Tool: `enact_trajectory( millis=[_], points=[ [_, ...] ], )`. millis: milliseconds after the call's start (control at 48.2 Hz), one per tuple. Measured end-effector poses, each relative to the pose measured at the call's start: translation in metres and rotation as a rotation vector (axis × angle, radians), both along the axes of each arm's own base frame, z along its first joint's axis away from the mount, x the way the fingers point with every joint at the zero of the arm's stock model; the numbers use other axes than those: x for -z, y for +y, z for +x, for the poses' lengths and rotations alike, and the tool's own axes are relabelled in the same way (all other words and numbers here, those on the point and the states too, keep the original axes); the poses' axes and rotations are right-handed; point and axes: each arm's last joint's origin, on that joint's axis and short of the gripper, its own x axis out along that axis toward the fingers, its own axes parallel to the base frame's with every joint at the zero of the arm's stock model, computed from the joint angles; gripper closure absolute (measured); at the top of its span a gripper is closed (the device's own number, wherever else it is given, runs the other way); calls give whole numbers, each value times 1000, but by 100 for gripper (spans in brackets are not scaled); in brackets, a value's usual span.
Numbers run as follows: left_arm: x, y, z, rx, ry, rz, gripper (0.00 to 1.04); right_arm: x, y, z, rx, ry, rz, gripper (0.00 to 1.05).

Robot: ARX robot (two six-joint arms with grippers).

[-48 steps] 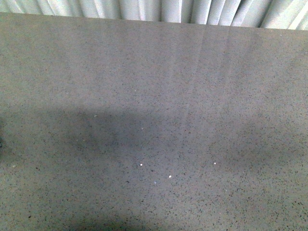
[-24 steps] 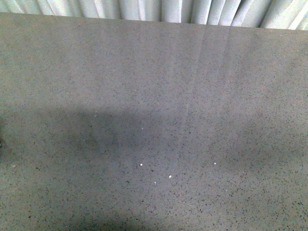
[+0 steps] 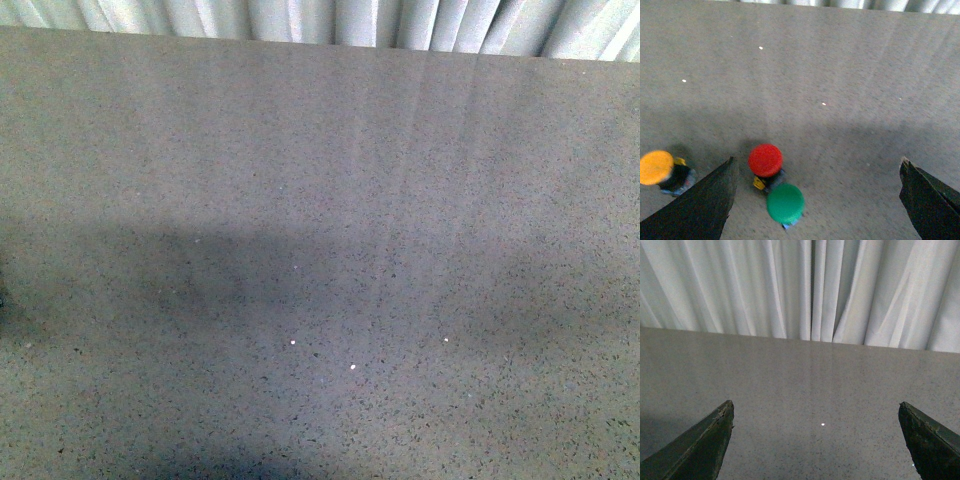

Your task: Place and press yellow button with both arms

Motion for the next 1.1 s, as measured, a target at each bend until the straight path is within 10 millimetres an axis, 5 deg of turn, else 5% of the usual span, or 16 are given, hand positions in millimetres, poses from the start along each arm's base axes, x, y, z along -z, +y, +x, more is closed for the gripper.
enact_trajectory(
  millis=[208, 540, 1100],
  points=[
    [16, 33, 40, -119, 23, 32, 9, 0, 0, 0, 0, 0, 0, 9],
    [48, 81, 61, -279, 133, 14, 9, 0, 0, 0, 0, 0, 0, 9],
    [78, 97, 81, -315, 208, 21, 9, 0, 0, 0, 0, 0, 0, 9]
  ],
)
